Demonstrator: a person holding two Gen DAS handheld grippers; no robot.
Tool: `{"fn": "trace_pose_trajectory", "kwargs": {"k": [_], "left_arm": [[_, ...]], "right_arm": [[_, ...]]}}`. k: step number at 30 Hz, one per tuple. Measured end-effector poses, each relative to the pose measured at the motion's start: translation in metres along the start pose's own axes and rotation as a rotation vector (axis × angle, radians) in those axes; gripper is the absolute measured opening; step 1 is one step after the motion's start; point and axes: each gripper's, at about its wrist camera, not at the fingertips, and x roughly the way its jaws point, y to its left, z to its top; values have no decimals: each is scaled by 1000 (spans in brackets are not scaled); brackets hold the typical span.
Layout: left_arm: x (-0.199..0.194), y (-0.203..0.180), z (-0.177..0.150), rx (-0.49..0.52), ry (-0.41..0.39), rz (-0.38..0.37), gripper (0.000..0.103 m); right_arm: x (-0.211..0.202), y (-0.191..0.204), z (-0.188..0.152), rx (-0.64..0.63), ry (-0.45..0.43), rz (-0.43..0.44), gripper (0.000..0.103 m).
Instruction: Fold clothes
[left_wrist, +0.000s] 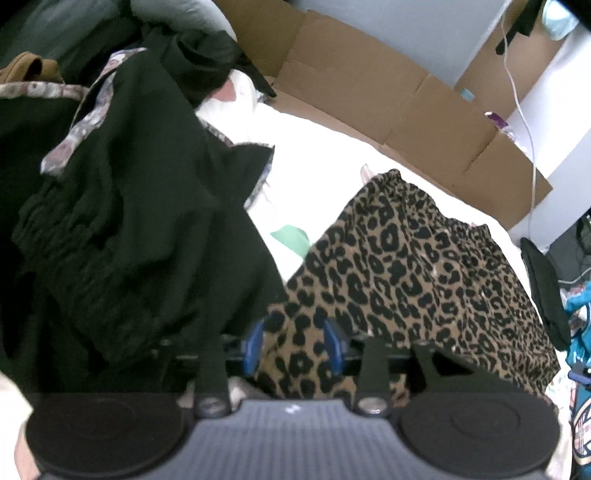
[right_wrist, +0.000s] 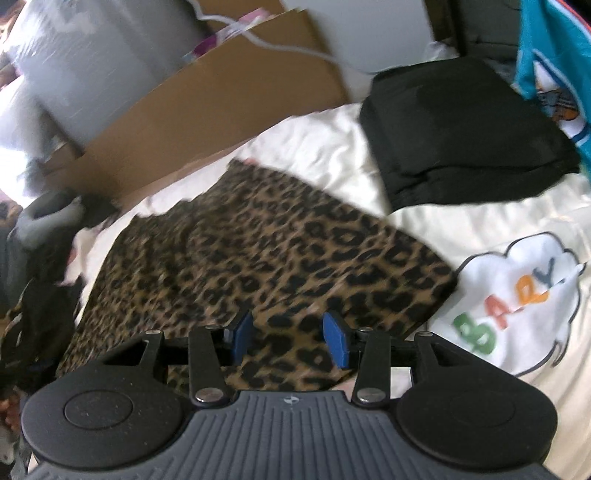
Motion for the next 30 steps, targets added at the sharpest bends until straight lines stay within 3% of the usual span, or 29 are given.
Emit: {"fn": "trace_pose_trajectory", "kwargs": {"k": [5,12,16,18,22,30], "left_arm": [[-9,-3,-11,-19,27,-26,38],[-15,-37,-30,52,83,-105,38],[-11,-62,-45,84,134,-167,38],[-6,-74,-54,101,161,-192,41],[5,-93,-71,125,205,-208,55],[33,-108,-89,57,312,-261,60]], "right_arm": [[-3,13,-15,-22,44,54,50],[-6,33,-34,-81,120,168,50],[-4,46,-46,-149,180,210,56],[0,52,-53,-181,209,217,58],[8,65,-63,-242,244,233,64],[32,92,-79,-379,286,216,68]]}}
